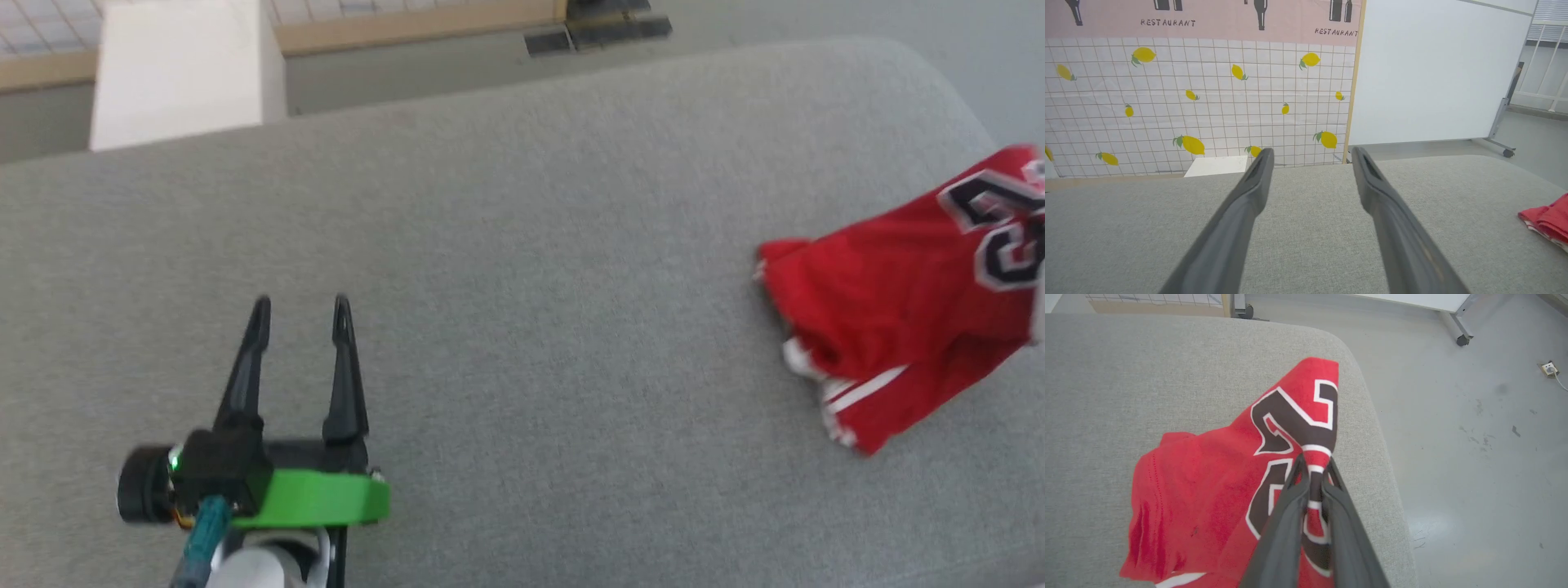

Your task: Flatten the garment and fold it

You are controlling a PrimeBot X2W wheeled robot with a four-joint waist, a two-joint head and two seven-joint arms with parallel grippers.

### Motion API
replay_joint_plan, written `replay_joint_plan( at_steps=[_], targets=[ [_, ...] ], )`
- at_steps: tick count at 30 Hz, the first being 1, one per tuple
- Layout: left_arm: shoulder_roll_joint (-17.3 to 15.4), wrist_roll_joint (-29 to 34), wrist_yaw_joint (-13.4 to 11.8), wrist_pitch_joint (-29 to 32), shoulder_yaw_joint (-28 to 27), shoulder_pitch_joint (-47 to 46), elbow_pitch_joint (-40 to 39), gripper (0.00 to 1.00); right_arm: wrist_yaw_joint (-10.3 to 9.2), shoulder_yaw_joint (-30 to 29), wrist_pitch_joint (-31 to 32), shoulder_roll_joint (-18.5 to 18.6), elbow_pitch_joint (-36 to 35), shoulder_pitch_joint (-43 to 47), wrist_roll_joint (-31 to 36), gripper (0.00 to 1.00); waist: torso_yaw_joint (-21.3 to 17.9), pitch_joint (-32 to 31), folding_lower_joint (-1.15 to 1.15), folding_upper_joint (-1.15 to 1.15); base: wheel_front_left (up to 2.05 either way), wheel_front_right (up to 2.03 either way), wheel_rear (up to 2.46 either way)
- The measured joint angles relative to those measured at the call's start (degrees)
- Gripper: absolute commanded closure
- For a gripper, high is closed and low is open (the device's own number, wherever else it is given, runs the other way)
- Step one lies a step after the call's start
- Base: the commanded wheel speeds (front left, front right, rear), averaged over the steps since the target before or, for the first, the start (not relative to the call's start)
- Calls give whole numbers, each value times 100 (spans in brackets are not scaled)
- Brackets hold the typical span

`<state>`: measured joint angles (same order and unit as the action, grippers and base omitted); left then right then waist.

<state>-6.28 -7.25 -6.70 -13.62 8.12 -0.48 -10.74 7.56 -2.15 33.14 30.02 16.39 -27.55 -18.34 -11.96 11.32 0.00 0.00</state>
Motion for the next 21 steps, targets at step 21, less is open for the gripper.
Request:
replay_joint_plan(
  at_steps=[21],
  targets=[
    [-455,825,-176,215,67,-1152,-801,0,1,-977,-1308,651,1316,-929,394,100,-83,2101,1,0,0,0,0]
  ],
)
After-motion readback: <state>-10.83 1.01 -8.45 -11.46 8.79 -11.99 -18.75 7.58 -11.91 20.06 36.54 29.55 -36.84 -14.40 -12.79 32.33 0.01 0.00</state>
